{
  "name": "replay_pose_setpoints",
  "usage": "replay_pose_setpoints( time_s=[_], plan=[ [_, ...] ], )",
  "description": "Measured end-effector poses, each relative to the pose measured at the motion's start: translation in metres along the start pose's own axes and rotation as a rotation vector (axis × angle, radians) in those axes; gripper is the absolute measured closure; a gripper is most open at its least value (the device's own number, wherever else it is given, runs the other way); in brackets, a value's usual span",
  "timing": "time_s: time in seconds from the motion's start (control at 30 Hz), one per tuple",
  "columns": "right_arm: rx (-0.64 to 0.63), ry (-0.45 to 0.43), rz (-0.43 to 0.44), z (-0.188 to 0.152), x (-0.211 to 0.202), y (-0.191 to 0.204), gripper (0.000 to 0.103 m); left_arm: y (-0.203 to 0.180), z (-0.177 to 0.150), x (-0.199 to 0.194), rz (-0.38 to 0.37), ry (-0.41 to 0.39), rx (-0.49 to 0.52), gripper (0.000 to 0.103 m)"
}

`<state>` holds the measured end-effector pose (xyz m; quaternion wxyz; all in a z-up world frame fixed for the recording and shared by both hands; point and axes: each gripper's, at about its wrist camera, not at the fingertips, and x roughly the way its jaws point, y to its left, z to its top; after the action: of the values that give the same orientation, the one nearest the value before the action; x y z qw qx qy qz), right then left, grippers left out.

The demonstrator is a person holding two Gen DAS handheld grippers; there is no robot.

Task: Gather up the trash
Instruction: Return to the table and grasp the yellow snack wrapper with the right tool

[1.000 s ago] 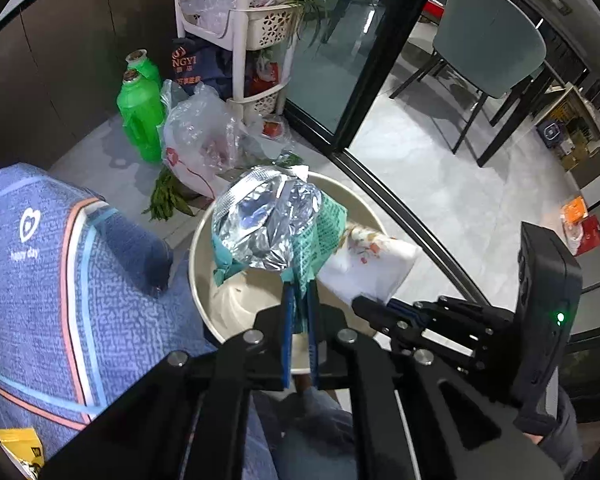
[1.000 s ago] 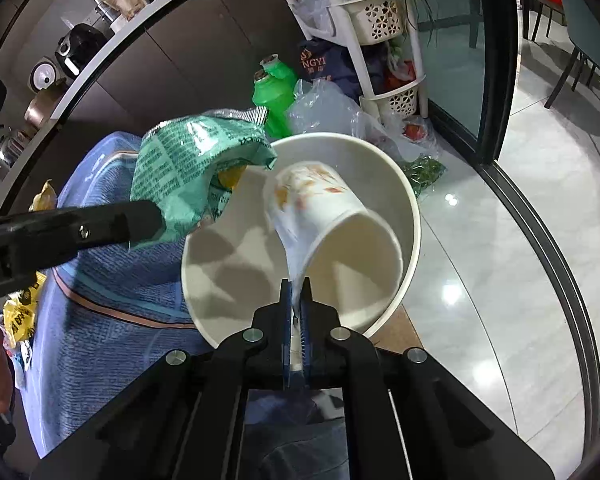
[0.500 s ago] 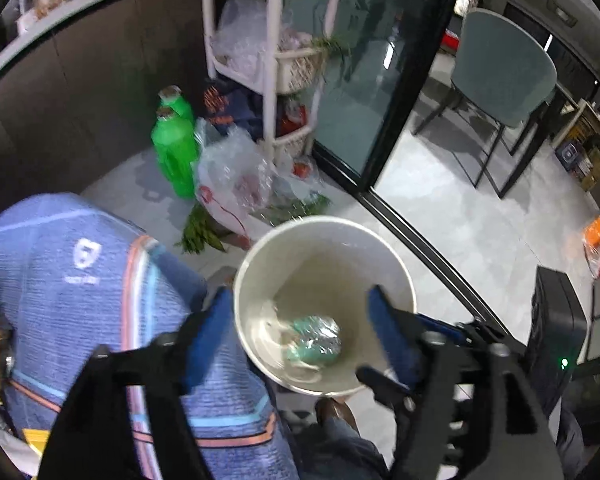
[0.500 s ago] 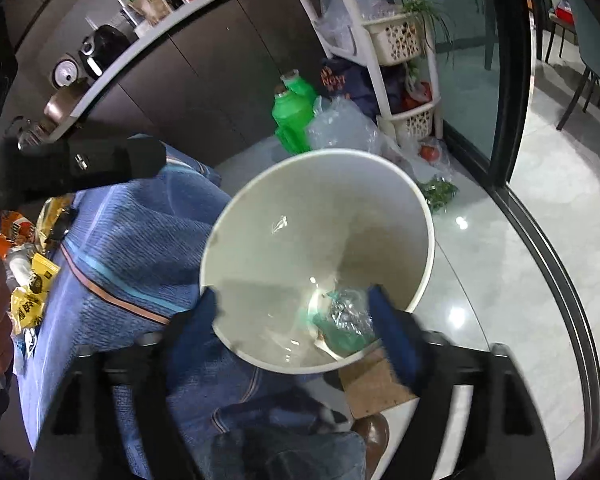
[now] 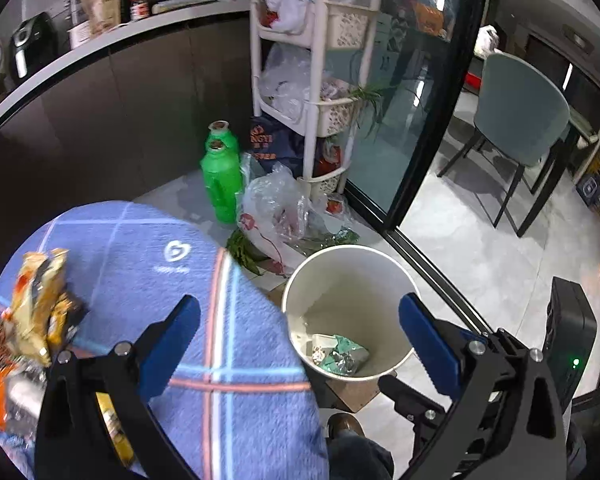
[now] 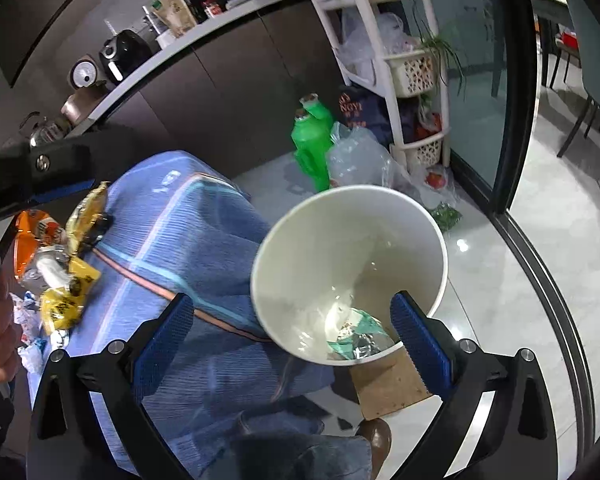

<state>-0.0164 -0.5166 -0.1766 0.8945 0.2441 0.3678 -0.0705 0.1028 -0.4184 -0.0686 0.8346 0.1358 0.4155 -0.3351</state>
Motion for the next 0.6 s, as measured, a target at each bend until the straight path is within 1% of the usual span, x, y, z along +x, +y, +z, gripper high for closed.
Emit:
replay_pose_setpoints(
  time_s=[0.13,0.23,0.33,0.37,0.43,0.5,0.53,0.6],
  plan=[
    [-0.036,-0.026,0.007,0.003,-0.023,0.028,0.008,0.020,-0.008,-0.040,0.028,-0.036,-0.044,0.003],
    [-0.067,-0.042,0.027,0.003,-0.038,0.049,0.008,0.041,-0.019,-0.071,0.050,-0.053,-0.076,0.003],
    [-0.104,-0.052,0.028,0.001,-0.052,0.080,0.008,0.069,-0.036,-0.102,0.079,-0.060,-0.111,0.003],
    [-0.113,-0.053,0.036,0.001,-0.054,0.089,0.008,0.081,-0.045,-0.116,0.094,-0.066,-0.124,0.003],
    [-0.142,-0.058,0.066,-0.003,-0.058,0.110,0.008,0.102,-0.054,-0.131,0.127,-0.075,-0.139,0.003],
    [-0.184,-0.058,0.097,-0.007,-0.059,0.136,0.008,0.127,-0.071,-0.152,0.186,-0.088,-0.157,0.003],
    [-0.211,-0.046,0.121,-0.011,-0.057,0.150,0.008,0.142,-0.081,-0.164,0.221,-0.094,-0.172,0.003],
    [-0.249,-0.020,0.156,-0.018,-0.050,0.173,0.008,0.166,-0.099,-0.178,0.264,-0.099,-0.199,0.003]
  ],
)
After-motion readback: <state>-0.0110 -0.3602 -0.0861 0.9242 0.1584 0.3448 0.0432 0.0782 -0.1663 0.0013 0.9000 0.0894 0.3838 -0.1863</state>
